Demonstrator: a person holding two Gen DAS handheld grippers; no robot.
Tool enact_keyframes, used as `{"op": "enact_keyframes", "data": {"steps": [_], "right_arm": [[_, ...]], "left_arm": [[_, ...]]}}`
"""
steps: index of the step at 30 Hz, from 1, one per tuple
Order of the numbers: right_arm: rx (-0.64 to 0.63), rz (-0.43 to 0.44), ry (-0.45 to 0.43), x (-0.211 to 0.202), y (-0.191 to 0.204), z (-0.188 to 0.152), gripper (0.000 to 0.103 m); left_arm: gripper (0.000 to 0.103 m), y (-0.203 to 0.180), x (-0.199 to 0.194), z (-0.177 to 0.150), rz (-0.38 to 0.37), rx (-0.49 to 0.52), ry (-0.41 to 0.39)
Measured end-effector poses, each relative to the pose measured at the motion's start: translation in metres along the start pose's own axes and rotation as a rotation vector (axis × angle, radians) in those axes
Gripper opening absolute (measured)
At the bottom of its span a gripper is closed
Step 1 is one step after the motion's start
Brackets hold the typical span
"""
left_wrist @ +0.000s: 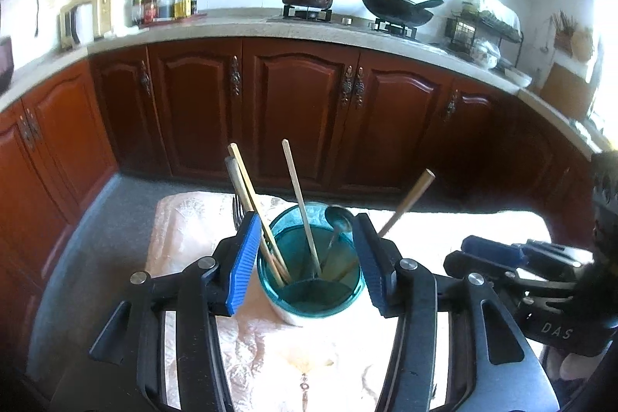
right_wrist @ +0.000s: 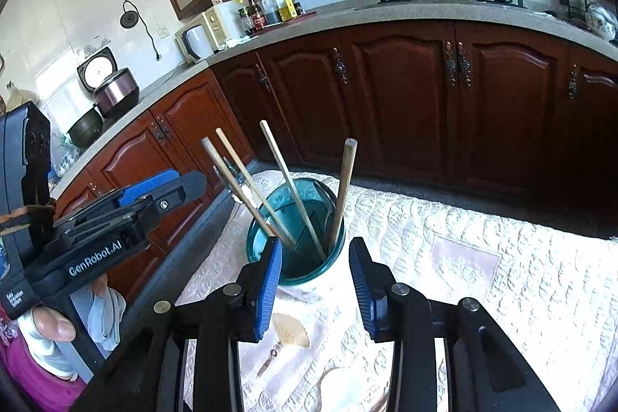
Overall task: Organize utensils
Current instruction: 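Withdraw both tools toward the white ceramic spoon and remaining chopsticks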
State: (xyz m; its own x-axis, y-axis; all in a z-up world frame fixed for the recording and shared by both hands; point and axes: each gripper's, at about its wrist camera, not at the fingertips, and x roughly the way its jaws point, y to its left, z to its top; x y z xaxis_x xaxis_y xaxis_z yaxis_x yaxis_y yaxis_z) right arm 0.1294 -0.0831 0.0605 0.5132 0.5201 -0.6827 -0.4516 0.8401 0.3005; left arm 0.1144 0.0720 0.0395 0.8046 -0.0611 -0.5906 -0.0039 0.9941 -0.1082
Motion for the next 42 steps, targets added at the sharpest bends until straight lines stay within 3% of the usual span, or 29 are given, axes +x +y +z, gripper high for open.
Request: {"op": "enact_keyframes", "data": {"steps": [8, 26, 32, 37, 42], "right_arm": [[0.031, -0.036, 0.016, -0.017, -0.004, -0.033, 0.038], [0.116, -0.108, 0.111, -0.029, -0.037, -0.100, 0.042], [0.157, -0.121, 0.184, -0.009, -0.060, -0.130, 0.042], [0.181, -0.155, 0.271, 0.027, -0.080, -0.151, 0.029], [0.208, -0.172, 0.322, 0.058, -0.092, -0.159, 0.027]], "left_arm": [[0.049, -0.019, -0.012, -0.030, 0.007, 0.038, 0.012], [0.049, -0.044, -0.008, -0.086, -0.056, 0.044, 0.123], [0.049, -0.034, 0.011, -0.108, -0.081, 0.019, 0.208], [0.049, -0.029, 0.033, -0.131, -0.074, 0.008, 0.289], [0.049, -0.027, 0.045, -0.142, -0.071, -0.003, 0.329]]}}
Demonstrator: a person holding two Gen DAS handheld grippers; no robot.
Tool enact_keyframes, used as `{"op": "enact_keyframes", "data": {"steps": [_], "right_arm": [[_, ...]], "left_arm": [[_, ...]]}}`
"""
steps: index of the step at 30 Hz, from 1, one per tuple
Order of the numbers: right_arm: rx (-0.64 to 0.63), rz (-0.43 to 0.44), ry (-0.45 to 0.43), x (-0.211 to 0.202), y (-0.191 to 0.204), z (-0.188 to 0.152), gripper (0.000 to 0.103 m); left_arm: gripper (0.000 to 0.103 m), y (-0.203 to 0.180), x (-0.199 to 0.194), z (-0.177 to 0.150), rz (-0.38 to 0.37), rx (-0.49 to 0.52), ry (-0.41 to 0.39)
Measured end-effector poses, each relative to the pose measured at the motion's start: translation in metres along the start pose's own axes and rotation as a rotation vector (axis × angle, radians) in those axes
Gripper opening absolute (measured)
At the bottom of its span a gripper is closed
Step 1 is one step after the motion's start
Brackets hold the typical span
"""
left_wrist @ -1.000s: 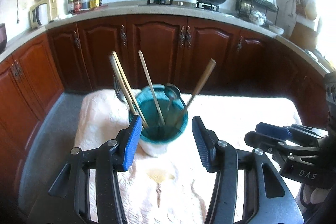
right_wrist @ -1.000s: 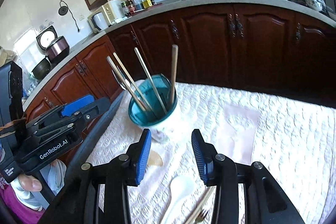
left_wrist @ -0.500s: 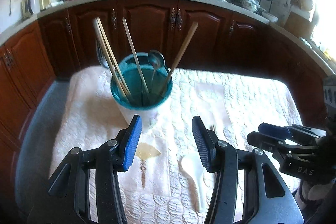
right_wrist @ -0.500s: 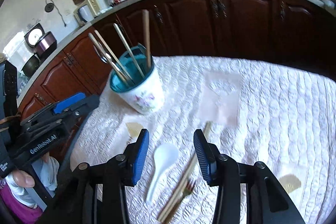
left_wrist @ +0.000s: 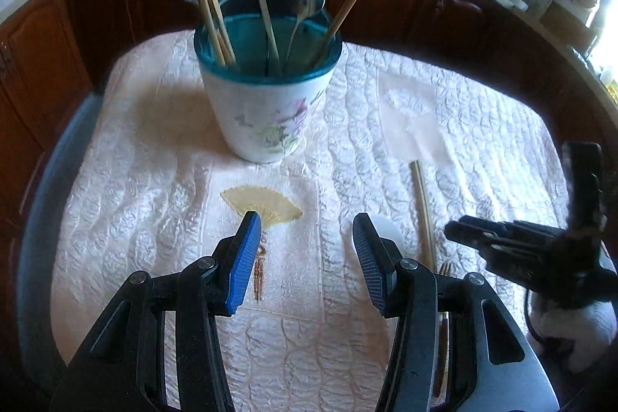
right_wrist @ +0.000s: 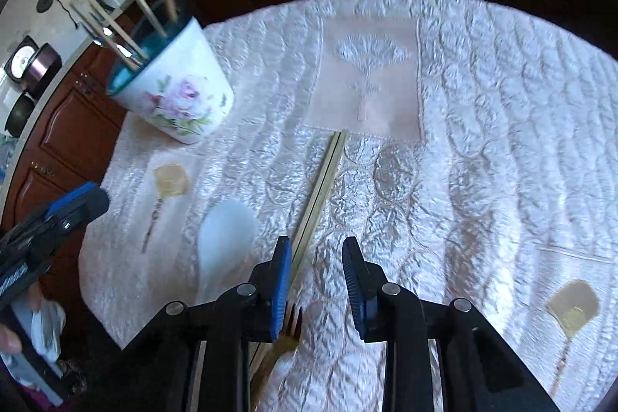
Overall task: Organize utensils
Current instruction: 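Withdraw both tools toward the white ceramic spoon and remaining chopsticks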
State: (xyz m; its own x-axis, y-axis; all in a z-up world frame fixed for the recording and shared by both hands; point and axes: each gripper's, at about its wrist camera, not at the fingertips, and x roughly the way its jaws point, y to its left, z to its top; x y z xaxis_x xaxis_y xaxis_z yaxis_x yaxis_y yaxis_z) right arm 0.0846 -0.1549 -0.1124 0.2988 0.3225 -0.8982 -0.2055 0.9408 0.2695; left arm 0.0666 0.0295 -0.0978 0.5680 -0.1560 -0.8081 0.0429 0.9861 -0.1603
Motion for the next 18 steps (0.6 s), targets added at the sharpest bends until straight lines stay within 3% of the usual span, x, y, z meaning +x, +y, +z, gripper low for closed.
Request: {"op": "enact_keyframes", "data": {"steps": [7, 18], "right_arm": [[-0.035, -0.065, 0.012, 0.019, 0.004, 0.012, 0.025], [-0.014, -0.047, 0.018, 0.024, 0.000, 0.018, 0.025]], "left_arm": [[0.049, 0.006, 0.014, -0.004, 0.001, -0.014, 0.024], [0.049, 0.001, 0.028, -0.002, -0.009, -0.008, 0.051]]}}
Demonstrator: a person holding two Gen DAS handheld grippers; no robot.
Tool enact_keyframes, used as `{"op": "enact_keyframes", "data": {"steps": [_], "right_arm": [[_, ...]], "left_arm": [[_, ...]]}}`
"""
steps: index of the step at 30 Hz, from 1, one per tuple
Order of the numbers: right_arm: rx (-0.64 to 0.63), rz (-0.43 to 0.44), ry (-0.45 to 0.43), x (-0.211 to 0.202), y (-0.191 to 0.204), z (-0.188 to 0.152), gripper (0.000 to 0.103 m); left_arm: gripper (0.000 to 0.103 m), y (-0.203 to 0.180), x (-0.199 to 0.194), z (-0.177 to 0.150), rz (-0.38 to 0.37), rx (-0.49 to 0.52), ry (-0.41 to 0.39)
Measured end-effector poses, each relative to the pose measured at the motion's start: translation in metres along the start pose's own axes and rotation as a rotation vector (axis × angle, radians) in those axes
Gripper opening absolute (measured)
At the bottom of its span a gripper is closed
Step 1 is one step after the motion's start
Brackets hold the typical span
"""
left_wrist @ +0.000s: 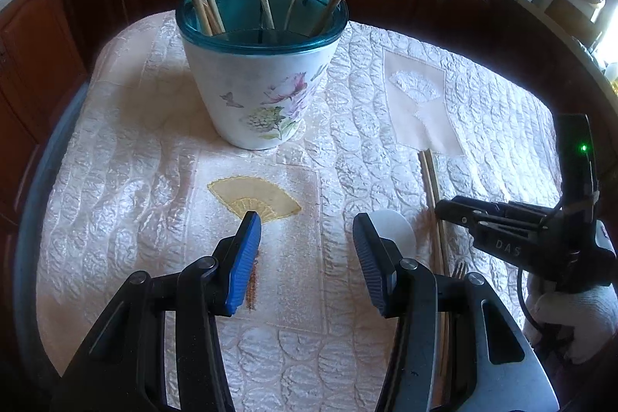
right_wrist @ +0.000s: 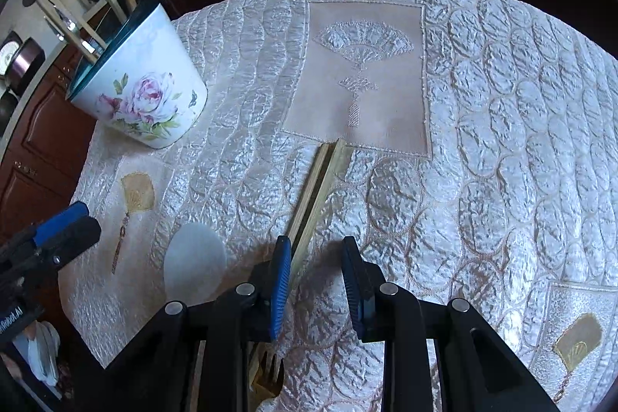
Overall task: Organize utensils
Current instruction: 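Withdraw both tools toward the white ceramic spoon and remaining chopsticks, then grasp the white ceramic spoon with the left tool while the right tool grasps a chopstick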
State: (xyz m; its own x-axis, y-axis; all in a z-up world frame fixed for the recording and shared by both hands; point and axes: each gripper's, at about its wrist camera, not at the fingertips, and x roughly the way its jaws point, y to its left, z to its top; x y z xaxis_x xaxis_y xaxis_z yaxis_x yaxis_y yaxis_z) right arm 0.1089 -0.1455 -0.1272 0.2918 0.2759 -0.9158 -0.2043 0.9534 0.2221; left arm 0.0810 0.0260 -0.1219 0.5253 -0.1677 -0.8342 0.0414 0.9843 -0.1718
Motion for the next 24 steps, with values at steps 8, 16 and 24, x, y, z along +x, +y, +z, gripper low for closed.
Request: {"op": "enact_keyframes", "data": {"steps": [8, 16, 24], "right_arm": [[0.083, -0.014, -0.028, -0.015, -0.034, -0.004, 0.011], [0.180, 0.096, -0.066, -0.028, -0.053, 0.005, 0.011], [0.202, 0.097, -0.019, -0.002, -0.053, 0.025, 0.011]], "left_arm": [[0.049, -0.003, -0.001, -0.001, 0.008, 0.029, -0.006], [0.049, -0.005, 0.011, 0.002, -0.013, 0.017, 0.023], [0.049, -0.013, 0.028, -0.001, -0.062, 0.065, 0.085]]}}
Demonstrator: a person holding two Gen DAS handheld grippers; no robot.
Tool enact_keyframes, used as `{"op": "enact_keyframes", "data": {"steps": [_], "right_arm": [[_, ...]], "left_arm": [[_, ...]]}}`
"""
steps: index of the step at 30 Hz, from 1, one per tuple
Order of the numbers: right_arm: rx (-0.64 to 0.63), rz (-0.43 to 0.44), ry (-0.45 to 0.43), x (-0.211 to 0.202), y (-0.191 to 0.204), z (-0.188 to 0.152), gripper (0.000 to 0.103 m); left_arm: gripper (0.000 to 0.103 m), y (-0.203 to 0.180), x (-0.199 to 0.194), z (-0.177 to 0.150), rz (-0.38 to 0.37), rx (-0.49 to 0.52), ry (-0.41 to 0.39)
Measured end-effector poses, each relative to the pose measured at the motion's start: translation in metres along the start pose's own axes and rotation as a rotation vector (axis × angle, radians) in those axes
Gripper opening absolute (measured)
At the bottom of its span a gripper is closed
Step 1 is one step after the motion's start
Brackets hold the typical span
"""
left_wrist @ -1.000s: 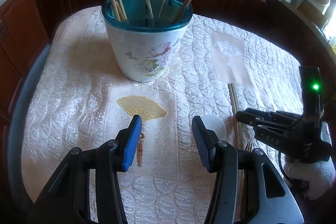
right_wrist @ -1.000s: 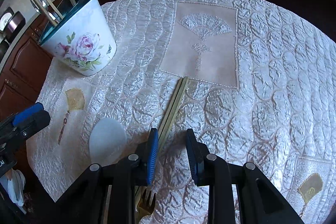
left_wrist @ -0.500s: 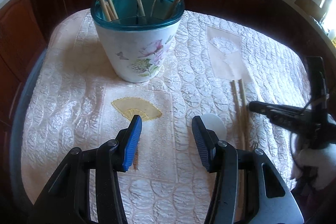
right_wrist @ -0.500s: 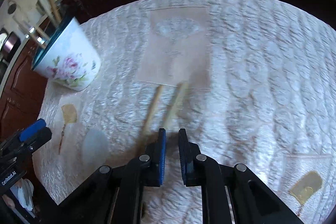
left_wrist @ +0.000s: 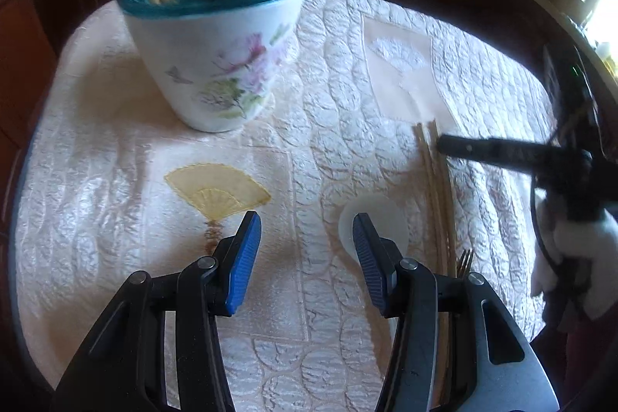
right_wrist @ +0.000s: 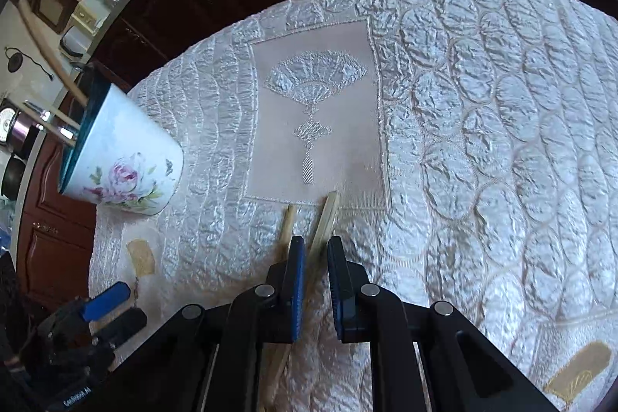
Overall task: Organize utensils
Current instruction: 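Grasp the white ceramic spoon with the left tool while the right tool grasps a chopstick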
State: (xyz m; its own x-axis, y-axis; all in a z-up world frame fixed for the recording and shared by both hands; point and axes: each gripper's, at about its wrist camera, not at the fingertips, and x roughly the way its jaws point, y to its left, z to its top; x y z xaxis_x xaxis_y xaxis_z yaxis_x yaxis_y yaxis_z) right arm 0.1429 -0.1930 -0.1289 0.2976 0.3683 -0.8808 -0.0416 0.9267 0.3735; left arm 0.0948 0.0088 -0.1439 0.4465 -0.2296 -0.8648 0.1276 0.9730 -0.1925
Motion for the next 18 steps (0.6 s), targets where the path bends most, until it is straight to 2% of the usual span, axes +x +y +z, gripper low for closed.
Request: {"op": "enact_keyframes", "data": {"steps": [7, 9, 12, 14, 18], "right_arm": [[-0.007, 0.014, 0.013, 0.014, 0.003, 0.007, 0.011], [-0.008, 0.023, 0.014, 0.016, 0.002, 0.010, 0.011], [-0.036, 0.023, 0.017, 0.016, 0.003, 0.016, 0.011], [-0.060, 0.021, 0.015, 0.018, 0.008, 0.020, 0.011], [-0.070, 0.028, -0.004, 0.016, 0.015, 0.028, 0.011]], "left_arm": [[0.048, -0.011, 0.026, 0.006, -0.074, 0.053, 0.081], [0.045, -0.015, 0.031, 0.008, -0.086, 0.072, 0.093], [0.031, -0.021, 0.039, 0.011, -0.092, 0.121, 0.112], [0.016, -0.026, 0.043, 0.013, -0.094, 0.161, 0.119], [0.007, -0.031, 0.040, 0.015, -0.092, 0.209, 0.105]]}}
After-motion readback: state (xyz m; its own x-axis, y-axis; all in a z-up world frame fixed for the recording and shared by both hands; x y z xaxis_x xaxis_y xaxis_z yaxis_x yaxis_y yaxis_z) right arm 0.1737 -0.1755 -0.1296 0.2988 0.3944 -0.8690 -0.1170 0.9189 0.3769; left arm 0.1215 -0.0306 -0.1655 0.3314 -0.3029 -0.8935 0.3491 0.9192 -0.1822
